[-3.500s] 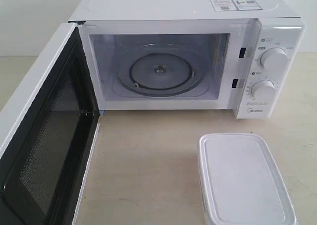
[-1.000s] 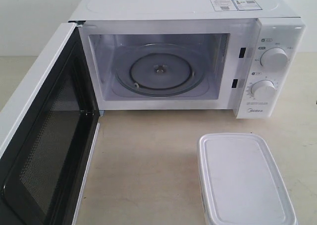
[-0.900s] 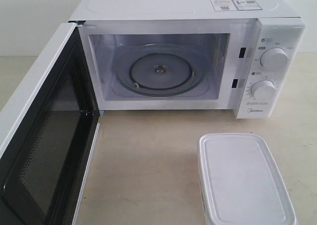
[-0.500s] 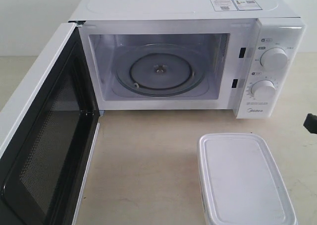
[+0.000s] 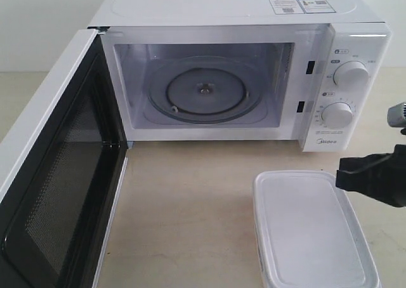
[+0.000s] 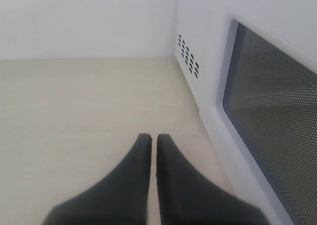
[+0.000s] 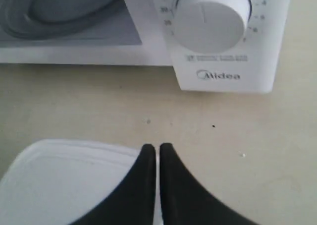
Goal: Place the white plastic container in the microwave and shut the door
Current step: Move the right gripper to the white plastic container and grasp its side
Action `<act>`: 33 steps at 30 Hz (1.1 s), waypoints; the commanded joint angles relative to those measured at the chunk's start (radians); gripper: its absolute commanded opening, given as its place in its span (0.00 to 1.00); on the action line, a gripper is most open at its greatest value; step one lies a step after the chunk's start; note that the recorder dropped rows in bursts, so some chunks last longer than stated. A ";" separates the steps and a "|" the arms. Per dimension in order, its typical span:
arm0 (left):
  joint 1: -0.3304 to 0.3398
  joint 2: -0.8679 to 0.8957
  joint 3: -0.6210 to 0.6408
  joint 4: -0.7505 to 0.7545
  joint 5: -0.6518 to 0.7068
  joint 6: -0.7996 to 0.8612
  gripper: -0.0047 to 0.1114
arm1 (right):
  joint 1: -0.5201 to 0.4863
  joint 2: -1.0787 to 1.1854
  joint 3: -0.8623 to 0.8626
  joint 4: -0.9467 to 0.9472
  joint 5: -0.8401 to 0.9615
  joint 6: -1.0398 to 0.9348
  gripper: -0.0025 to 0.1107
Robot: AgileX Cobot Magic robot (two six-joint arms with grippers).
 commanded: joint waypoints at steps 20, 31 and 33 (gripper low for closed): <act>0.002 -0.004 0.003 -0.008 -0.001 -0.009 0.08 | 0.000 -0.001 -0.007 -0.876 0.175 0.843 0.02; 0.002 -0.004 0.003 -0.008 -0.001 -0.009 0.08 | 0.000 0.008 -0.007 -0.703 -0.018 0.533 0.02; 0.002 -0.004 0.003 -0.008 -0.001 -0.009 0.08 | 0.000 0.020 -0.007 -0.688 -0.047 0.500 0.02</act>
